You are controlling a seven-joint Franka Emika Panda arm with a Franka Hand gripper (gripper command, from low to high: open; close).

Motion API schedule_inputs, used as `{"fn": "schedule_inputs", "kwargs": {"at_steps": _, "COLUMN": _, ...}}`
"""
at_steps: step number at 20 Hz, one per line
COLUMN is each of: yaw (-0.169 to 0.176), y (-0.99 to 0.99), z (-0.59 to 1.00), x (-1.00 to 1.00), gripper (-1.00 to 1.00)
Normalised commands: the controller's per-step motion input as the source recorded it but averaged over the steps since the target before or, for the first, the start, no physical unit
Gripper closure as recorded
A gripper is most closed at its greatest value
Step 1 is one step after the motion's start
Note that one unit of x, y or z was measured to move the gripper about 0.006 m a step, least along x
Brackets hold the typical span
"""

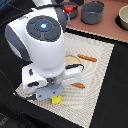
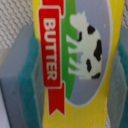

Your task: Interact with the objects in diverse but meaningful ways.

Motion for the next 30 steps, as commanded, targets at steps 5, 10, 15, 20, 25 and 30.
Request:
{"fn": "schedule_inputs", "kwargs": {"at_steps": 5, "yaw": 0.065, "y": 0.58, "z": 1.00, "x": -0.24, "gripper": 1.00}}
{"fn": "schedule_inputs", "kwargs": {"at_steps": 10, "yaw": 0.074, "y": 0.75, "z": 0.88, "x": -0.11, "gripper": 1.00}}
{"fn": "schedule_inputs", "kwargs": {"at_steps": 15, "yaw": 0.075, "y": 0.78, "z": 0.55, "x": -0.08, "gripper": 1.00}}
{"fn": "schedule_inputs", "kwargs": {"at_steps": 20, "yaw": 0.084, "y": 0.74, "z": 0.29, "x": -0.22, "gripper": 1.00}}
{"fn": "schedule_inputs", "kwargs": {"at_steps": 25, "yaw": 0.080, "y": 0.72, "z": 0.07, "x": -0.25, "gripper": 1.00}}
{"fn": "schedule_inputs", "kwargs": {"at_steps": 30, "yaw": 0.088, "y": 0.65, "z": -0.02, "x": -0.40, "gripper": 1.00}}
